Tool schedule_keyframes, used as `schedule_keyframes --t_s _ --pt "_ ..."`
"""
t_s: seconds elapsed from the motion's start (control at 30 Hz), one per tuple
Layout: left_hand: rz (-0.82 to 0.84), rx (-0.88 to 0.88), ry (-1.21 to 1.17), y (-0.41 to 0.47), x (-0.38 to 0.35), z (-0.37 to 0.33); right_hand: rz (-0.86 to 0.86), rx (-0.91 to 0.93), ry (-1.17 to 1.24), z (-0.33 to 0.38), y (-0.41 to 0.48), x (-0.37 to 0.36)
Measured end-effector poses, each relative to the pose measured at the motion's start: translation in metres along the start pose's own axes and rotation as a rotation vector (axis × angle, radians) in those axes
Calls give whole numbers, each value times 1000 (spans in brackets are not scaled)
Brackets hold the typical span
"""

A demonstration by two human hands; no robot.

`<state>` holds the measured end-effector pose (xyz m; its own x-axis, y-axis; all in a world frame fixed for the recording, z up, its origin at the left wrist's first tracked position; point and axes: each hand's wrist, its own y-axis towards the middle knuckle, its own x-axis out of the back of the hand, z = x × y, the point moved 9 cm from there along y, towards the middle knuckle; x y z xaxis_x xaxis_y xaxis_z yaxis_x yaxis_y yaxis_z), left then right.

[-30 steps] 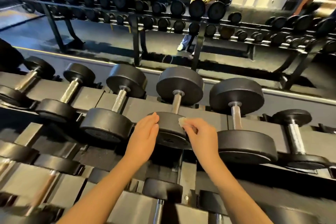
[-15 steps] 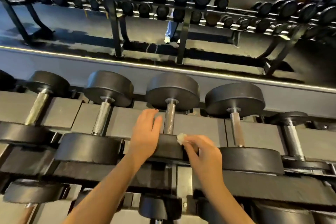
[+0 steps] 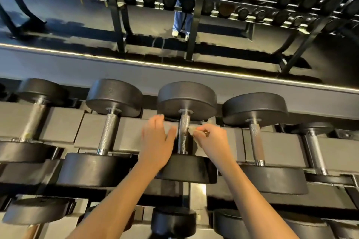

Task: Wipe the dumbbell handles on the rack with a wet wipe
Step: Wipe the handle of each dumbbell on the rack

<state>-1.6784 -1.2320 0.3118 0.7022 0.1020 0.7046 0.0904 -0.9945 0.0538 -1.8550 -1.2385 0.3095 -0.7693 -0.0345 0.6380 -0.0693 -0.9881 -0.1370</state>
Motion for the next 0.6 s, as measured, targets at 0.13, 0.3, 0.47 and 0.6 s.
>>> schedule_keyframes --t_s 0.13,0.3,0.47,0.6 --pt "-17 -22 -112 46 15 -15 -114 74 1 6 26 3" --pt "100 -74 -129 76 -2 -33 -113 91 115 3 47 -15" --pt "33 -21 -198 74 -11 -30 -49 52 173 -12 47 -22" --pt "44 -17 -242 75 -12 -27 -48 20 154 -13 46 -22"
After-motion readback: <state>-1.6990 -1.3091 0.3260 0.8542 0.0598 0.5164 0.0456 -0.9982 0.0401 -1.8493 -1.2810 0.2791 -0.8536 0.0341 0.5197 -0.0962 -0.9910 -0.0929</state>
